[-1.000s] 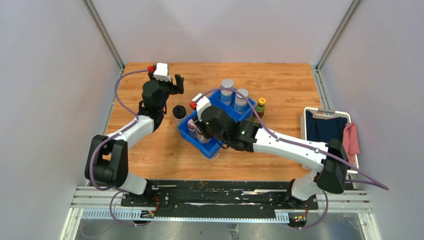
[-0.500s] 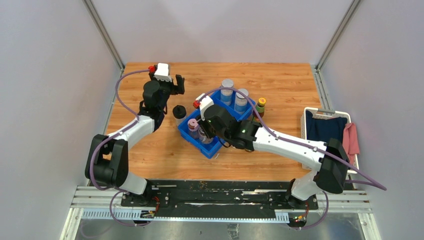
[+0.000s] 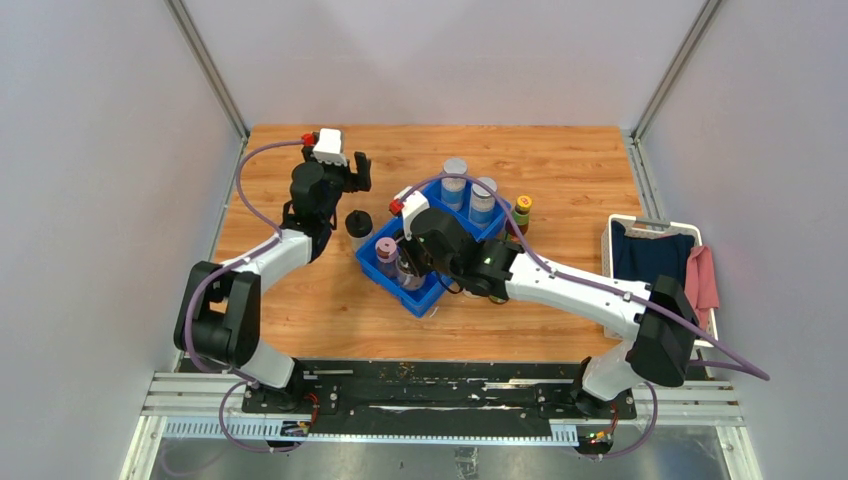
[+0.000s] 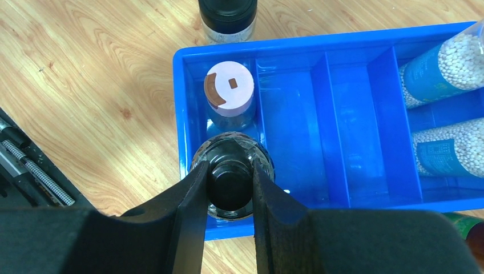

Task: Organize the condiment bottles
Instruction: Place the bottle in the storage box.

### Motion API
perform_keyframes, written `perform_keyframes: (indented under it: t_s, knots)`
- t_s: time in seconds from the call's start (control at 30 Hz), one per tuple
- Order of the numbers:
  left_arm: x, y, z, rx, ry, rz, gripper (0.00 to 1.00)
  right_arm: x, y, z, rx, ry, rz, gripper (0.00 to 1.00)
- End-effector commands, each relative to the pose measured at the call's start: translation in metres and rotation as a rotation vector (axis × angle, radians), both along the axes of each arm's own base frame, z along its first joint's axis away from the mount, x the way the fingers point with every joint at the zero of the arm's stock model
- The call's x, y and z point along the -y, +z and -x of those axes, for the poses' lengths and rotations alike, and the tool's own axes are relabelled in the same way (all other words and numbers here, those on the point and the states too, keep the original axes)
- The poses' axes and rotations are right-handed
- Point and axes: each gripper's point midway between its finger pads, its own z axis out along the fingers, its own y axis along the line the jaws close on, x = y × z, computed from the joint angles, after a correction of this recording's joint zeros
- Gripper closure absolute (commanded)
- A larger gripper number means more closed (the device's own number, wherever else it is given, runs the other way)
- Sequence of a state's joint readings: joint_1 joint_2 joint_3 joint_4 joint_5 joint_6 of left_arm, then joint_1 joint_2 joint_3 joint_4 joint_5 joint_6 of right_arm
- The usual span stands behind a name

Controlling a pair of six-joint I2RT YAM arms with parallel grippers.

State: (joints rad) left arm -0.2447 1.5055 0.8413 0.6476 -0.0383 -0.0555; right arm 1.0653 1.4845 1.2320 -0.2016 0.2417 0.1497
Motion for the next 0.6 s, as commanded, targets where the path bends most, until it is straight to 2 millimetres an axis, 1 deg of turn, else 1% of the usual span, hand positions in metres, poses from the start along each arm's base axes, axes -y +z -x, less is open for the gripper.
perform_keyframes:
  t_s: [0.0, 0.27, 0.57]
  knots:
    - [0.001, 0.001, -0.006, 0.006, 0.008, -0.012, 0.14, -0.006, -0.001, -0.005, -0.01, -0.007, -0.045, 1.0]
    - [0.002, -0.005, -0.008, -0.006, 0.008, -0.012, 0.14, -0.007, -0.014, -0.003, -0.032, -0.001, -0.034, 1.0]
    - [0.002, -0.006, -0.009, -0.008, 0.01, -0.012, 0.15, -0.007, -0.029, -0.001, -0.046, 0.005, -0.015, 1.0]
